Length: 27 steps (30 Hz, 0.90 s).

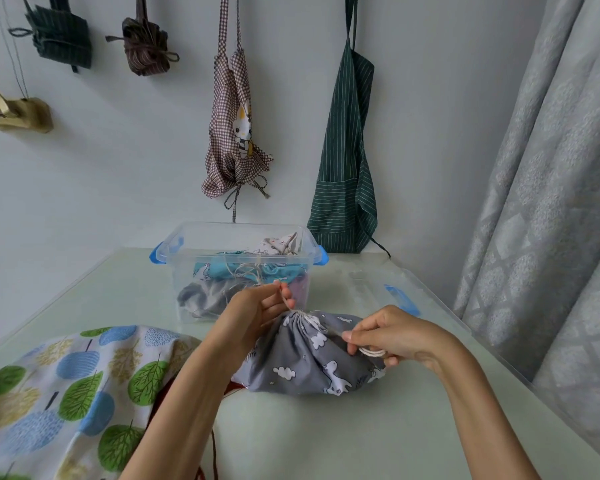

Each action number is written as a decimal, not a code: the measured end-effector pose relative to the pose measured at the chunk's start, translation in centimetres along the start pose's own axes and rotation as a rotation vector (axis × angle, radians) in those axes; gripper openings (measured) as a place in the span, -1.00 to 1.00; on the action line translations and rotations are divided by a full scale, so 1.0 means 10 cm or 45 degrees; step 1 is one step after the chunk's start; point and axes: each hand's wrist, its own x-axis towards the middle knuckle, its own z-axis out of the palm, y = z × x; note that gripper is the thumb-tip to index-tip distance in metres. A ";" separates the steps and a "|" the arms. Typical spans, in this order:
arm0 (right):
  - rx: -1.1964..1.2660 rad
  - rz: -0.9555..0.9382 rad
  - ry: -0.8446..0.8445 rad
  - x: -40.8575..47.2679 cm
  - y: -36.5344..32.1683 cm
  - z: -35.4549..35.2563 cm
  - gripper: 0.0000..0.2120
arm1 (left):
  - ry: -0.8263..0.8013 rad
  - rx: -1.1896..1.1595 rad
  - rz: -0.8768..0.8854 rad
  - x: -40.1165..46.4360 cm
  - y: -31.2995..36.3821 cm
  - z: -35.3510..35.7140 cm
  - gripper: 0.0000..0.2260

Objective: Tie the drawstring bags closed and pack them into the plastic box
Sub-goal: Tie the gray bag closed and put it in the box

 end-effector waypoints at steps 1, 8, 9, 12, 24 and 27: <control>-0.047 0.007 0.002 -0.01 -0.01 -0.01 -0.71 | -0.002 0.043 0.012 0.00 -0.01 0.02 -0.77; -0.168 -0.027 -0.083 -0.26 -0.05 -0.24 -0.72 | -0.287 0.621 0.094 -0.03 -0.13 0.14 -0.84; -0.150 -0.055 -0.067 -0.31 -0.07 -0.27 -0.72 | -0.341 0.694 0.088 -0.05 -0.14 0.17 -0.82; 0.020 -0.166 0.058 -0.43 -0.13 -0.32 -0.69 | -0.439 0.856 0.047 -0.08 -0.18 0.24 -0.80; 0.062 -0.538 0.244 0.02 -0.14 0.12 -0.79 | -0.837 0.984 -0.095 -0.16 -0.25 0.36 -0.75; -0.376 -0.496 0.471 0.17 0.00 0.19 -0.87 | -0.906 0.944 -0.164 -0.16 -0.22 0.29 -0.71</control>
